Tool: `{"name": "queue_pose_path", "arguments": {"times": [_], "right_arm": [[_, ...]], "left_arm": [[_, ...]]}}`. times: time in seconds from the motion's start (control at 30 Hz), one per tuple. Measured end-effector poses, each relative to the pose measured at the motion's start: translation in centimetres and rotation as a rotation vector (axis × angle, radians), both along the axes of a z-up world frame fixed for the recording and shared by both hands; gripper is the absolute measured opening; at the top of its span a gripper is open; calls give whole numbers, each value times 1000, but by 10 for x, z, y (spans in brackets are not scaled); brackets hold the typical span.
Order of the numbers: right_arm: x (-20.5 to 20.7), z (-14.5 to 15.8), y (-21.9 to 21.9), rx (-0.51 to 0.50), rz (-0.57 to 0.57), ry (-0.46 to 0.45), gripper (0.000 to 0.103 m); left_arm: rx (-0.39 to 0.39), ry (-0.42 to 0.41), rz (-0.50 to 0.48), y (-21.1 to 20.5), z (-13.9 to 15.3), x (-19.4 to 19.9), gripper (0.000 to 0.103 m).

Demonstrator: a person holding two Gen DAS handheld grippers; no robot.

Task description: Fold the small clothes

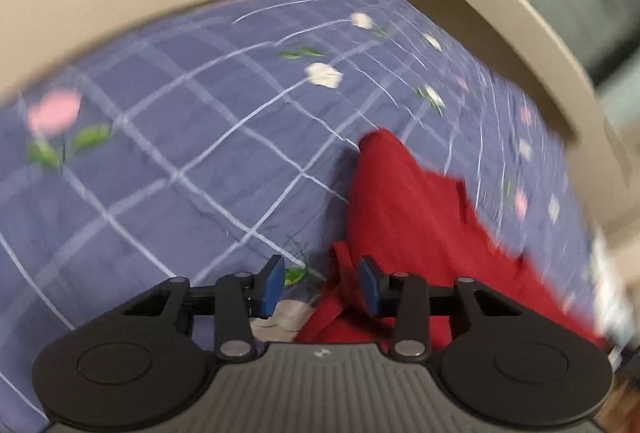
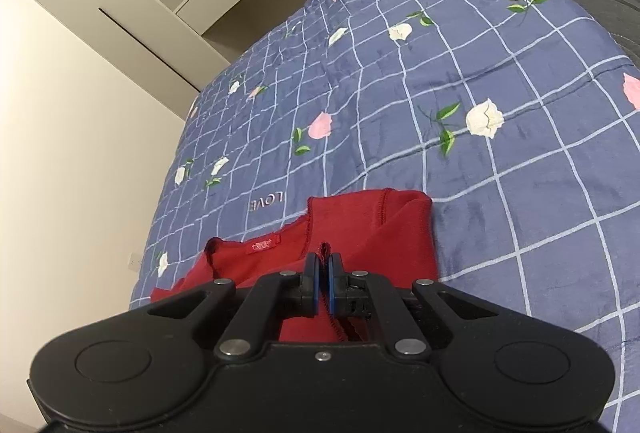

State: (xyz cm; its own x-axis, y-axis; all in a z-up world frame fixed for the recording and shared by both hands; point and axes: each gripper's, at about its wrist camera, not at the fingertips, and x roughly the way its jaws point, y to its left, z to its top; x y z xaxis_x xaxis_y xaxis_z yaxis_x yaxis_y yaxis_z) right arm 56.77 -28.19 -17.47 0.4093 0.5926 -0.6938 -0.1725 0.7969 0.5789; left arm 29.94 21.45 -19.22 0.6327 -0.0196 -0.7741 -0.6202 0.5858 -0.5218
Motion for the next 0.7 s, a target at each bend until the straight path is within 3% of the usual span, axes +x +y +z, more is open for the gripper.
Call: {"name": "queue_pose_path", "arguments": {"times": [0.1,0.17,0.23,0.3,0.43,0.7], "right_arm": [[-1,-5,2,-15,5,8,4],[-2,-9,3,-19,-1,15,4],[-3,-13,2,-22,-9,22,4],[-3,-15,2,-26,-13,26,4],[-5,-17,2,-26,-17,26,4],[-7,-26,0,-24,-41,46,3]], "left_arm": [[-136,-42,55,11,-13,-1,43],[-208,-39,87,15,-23,3,34],[-285,-44,148,23,-32,2,10],[-328,-67,190,24,-37,4,5],[-398,-139,285,24,-44,-3,3],[-458,-193,407,12,-59,-19,3]]}}
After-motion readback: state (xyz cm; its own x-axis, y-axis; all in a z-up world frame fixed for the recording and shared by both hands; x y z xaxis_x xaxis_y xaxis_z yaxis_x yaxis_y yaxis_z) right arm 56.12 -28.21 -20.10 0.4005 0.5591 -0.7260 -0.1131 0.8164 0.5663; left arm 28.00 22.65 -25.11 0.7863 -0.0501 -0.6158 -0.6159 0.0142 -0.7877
